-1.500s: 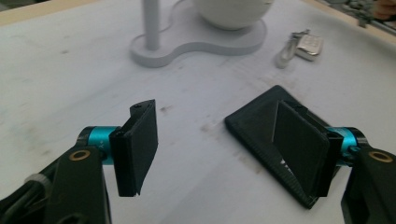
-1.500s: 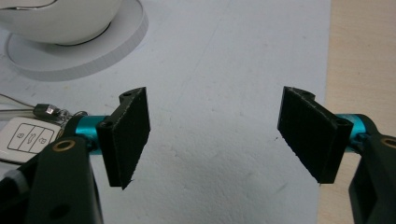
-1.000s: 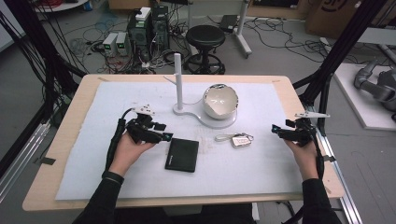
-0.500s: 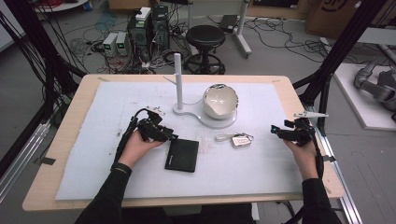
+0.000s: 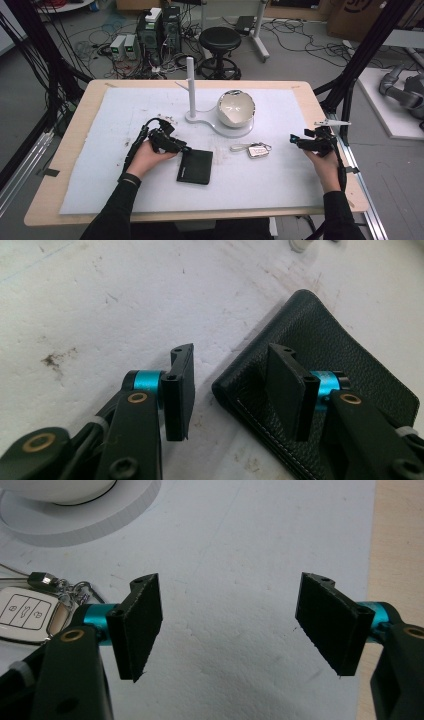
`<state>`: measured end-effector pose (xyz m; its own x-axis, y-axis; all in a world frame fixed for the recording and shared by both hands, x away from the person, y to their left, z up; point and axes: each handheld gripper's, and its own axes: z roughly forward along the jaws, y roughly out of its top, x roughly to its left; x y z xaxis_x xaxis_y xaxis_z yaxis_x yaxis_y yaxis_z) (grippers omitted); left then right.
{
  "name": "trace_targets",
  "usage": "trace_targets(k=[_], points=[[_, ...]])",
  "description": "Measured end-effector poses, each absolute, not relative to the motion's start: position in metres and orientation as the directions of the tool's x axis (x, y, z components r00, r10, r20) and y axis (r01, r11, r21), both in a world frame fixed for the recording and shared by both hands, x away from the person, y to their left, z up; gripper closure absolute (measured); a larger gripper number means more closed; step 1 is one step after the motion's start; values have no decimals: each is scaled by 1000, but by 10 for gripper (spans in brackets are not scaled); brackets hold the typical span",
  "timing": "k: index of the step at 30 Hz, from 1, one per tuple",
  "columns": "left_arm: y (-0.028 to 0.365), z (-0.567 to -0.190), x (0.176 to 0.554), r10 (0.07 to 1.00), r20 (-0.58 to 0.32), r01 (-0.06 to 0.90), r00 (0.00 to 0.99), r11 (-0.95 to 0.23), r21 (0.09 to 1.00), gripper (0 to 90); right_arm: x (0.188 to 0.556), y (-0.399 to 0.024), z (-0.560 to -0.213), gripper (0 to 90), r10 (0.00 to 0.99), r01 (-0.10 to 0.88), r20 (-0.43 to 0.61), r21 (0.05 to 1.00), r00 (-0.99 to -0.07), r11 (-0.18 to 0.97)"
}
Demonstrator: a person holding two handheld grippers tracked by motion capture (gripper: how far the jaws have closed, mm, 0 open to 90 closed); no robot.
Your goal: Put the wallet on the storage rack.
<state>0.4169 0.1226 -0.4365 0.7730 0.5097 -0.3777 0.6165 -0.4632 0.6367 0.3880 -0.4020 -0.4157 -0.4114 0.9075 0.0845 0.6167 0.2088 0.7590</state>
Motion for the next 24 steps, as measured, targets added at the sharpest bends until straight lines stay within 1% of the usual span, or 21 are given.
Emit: trace_targets(k=[1, 2, 6, 7, 10, 13, 16, 17, 19, 21, 22, 23, 24], points=[[123, -436, 417, 509, -379, 617, 773, -464, 636, 556, 388, -402, -416, 272, 907, 615, 85, 761, -412, 208], [122, -436, 417, 485, -408, 623, 774, -467, 627, 657, 388, -401, -416, 272, 907, 613, 83, 762, -413, 209], [119, -432, 412, 498, -367, 604, 786, -487, 631, 688, 387, -402, -415, 273, 909, 617, 85, 760, -408, 206], [119, -429, 410, 495, -347, 588, 796, -503, 633, 726, 388, -402, -415, 273, 907, 614, 86, 762, -413, 207], [119, -426, 407, 494, -324, 570, 807, -510, 644, 768, 387, -402, -415, 273, 907, 610, 82, 765, -413, 208], [122, -414, 400, 470, -274, 512, 839, -511, 691, 796, 387, -403, -414, 274, 906, 606, 79, 767, -416, 211], [123, -407, 396, 464, -257, 489, 848, -496, 718, 804, 387, -403, -414, 274, 907, 608, 82, 767, -412, 206], [125, -400, 392, 463, -238, 467, 854, -479, 743, 806, 386, -403, -414, 275, 910, 608, 82, 768, -407, 203], [127, -397, 390, 463, -230, 457, 856, -472, 754, 807, 386, -403, -414, 274, 910, 608, 82, 768, -406, 202], [130, -385, 383, 464, -192, 417, 865, -450, 790, 812, 386, -403, -414, 275, 909, 603, 79, 771, -409, 204], [130, -385, 383, 464, -192, 417, 865, -450, 790, 814, 386, -403, -414, 275, 910, 605, 80, 770, -407, 203], [130, -374, 378, 471, -152, 376, 869, -429, 821, 816, 386, -403, -414, 276, 909, 603, 76, 770, -410, 208], [129, -369, 376, 468, -142, 360, 872, -418, 834, 818, 386, -402, -414, 275, 909, 605, 76, 769, -409, 208]])
